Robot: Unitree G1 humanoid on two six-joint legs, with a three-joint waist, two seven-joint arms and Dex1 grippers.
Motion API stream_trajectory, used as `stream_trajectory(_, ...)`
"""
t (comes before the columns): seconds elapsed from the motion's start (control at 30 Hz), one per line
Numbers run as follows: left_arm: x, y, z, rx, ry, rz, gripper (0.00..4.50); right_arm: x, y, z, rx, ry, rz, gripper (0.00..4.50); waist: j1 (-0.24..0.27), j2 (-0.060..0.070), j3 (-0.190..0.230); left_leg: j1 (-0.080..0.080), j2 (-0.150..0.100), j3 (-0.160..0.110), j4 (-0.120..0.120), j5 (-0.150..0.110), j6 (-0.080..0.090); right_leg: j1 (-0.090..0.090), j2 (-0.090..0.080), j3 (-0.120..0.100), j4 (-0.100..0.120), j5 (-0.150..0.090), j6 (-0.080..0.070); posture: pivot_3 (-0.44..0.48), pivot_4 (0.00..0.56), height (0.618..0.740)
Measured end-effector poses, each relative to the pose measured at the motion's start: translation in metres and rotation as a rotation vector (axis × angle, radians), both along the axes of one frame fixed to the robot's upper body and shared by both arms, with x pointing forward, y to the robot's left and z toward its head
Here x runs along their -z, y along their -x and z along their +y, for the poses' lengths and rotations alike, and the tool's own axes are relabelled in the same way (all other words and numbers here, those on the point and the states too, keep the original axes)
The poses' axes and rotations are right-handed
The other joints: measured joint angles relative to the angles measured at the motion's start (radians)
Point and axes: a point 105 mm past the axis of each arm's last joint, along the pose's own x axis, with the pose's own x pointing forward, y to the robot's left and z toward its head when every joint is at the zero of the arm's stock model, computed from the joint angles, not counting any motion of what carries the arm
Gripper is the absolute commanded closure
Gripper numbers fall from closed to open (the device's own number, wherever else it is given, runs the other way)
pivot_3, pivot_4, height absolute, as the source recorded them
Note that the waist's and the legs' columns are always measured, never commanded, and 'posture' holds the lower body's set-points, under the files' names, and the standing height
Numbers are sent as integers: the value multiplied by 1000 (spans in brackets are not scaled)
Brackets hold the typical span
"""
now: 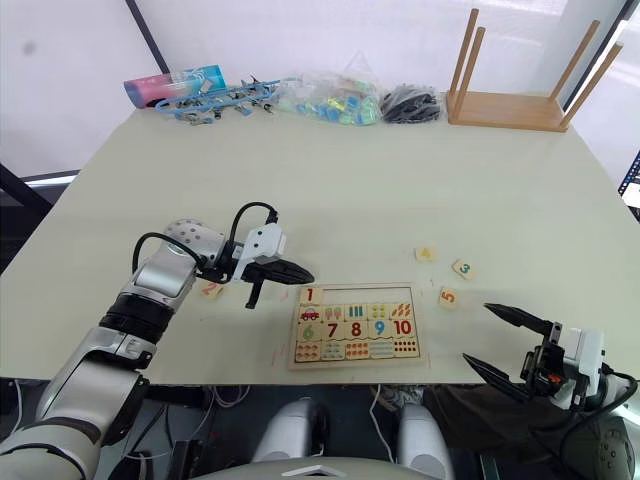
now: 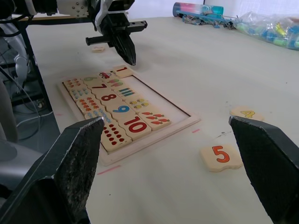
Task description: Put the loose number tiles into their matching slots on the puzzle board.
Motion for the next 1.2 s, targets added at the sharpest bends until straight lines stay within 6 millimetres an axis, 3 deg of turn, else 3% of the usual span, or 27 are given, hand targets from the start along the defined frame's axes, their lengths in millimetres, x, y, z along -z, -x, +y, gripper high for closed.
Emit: stream_trajectory(1.2,7,4,3,-6,-6,14,4483,0,0,0,0,0,-1,0,0,0,0,0,0,0,0,0,0,0,0,0,0,0,0,0,150,738)
